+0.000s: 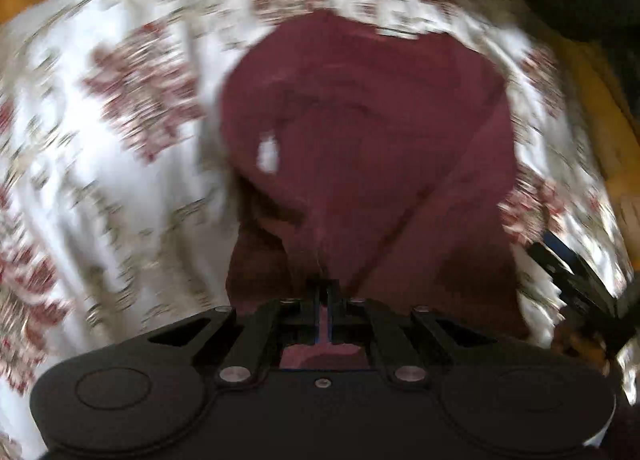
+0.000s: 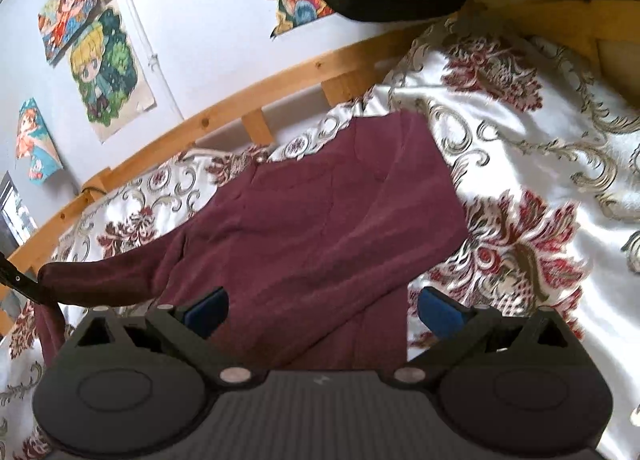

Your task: Fold small clothes

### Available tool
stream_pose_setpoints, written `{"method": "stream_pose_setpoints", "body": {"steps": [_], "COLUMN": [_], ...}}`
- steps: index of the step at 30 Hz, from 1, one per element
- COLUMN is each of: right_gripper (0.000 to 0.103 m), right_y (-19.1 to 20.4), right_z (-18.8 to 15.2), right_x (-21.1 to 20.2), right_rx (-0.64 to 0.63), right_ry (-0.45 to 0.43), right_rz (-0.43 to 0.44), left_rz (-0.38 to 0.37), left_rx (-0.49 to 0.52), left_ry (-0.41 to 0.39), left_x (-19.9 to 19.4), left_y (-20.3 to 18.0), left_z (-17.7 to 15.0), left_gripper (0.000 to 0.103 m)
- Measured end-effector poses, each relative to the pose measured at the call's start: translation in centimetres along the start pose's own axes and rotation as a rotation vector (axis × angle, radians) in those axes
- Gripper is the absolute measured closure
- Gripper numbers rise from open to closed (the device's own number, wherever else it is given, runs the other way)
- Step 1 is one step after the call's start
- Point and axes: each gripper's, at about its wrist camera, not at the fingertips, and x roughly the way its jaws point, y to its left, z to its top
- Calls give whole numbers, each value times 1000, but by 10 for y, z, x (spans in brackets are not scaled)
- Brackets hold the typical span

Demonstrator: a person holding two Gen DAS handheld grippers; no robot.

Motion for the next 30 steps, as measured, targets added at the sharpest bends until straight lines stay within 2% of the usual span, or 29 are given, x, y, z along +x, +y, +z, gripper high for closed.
{"method": "stream_pose_setpoints", "body": {"steps": [4,9,14,19,20,21,22,23,24,26,27,29,30], "right_gripper": [0,0,0,0,0,0,0,0,0,0,0,4,6], "right_y": [-6,-21,-44,-58,-59,-58,-57,-54,-52,-42,-36,-24,-17], "right_z": [7,14,18,11,9,7,4,2,0,-5,-8,-14,-17], "right_x": [-2,-4,0,8,10,12,14,15,16,24,27,33,35], "right_rx": [12,48,84,112,117,119,117,114,110,92,75,30,-2], "right_ry": [-13,-37,-36,-4,3,7,3,-2,0,22,37,53,60], "right_rz": [-6,-51,-111,-149,-141,-125,-82,-27,27,136,176,233,251], "left_rz": [-50,-133,-183,-229,-246,-254,-256,-258,-251,-222,-199,-115,-59], "left_rx": [108,154,133,20,-5,-24,-37,-38,-31,9,26,20,10], "left_ry": [20,49,70,32,15,-3,-22,-47,-77,-158,-196,-284,-322], "left_x": [12,54,114,145,145,143,140,134,129,112,105,89,84], "left_y": [-53,-94,-110,-97,-93,-90,-87,-84,-82,-76,-71,-51,-39], "left_z": [17,30,32,33,33,33,34,34,35,33,32,29,28], "left_gripper": [103,103,102,96,85,68,58,41,33,31,25,15,13]}}
